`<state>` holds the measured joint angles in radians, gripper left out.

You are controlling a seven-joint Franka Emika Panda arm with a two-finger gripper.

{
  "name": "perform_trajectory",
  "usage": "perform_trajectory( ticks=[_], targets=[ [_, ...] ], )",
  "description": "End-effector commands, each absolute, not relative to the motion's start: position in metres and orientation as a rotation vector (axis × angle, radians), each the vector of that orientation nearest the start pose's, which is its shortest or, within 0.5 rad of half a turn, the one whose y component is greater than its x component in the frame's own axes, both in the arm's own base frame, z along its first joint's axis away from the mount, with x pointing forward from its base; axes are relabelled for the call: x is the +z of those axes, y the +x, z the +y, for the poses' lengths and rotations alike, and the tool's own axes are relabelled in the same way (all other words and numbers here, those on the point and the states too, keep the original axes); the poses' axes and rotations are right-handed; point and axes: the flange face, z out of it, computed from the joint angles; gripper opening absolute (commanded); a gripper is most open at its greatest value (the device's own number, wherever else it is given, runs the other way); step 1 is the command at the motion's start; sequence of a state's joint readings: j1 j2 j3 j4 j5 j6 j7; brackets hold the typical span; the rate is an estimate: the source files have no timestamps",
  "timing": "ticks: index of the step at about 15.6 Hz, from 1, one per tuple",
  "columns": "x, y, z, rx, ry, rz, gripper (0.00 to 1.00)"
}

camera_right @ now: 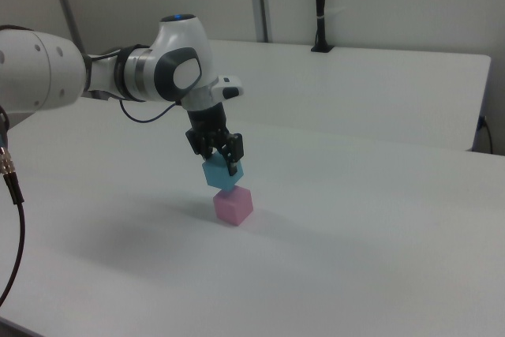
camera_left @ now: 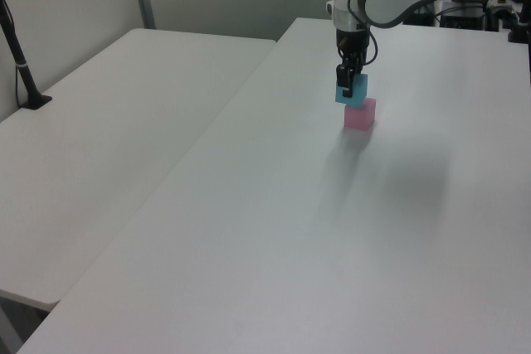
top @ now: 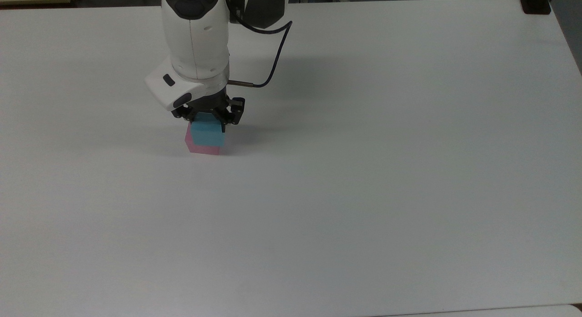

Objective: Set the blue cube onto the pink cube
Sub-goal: 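Carry the held blue cube over the pink cube, then lower the blue cube onto the pink cube and open the gripper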

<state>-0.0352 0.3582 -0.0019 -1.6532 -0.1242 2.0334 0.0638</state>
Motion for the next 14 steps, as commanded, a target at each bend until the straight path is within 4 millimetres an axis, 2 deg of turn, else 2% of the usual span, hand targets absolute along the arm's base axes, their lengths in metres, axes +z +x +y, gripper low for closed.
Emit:
perform_trajectory(
  ticks=[1, 3, 4, 5, 7, 11, 13, 14],
  targets=[
    [0.401, 0.657, -0.047, 0.019, -3.276, 0.043, 0.56],
    [0.399, 0.652, -0.053, 0.09, -3.277, 0.029, 0.57],
    [0.398, 0.65, -0.053, 0.111, -3.278, 0.027, 0.66],
    [0.396, 0.648, -0.053, 0.138, -3.276, 0.034, 1.0],
    [0.398, 0.648, -0.053, 0.142, -3.275, 0.049, 1.0],
    [0.418, 0.651, -0.057, 0.07, -3.265, 0.135, 1.0],
    [0.439, 0.658, -0.047, -0.001, -3.259, 0.196, 1.0],
    [0.468, 0.654, -0.034, -0.07, -3.25, 0.242, 1.0]
  ],
)
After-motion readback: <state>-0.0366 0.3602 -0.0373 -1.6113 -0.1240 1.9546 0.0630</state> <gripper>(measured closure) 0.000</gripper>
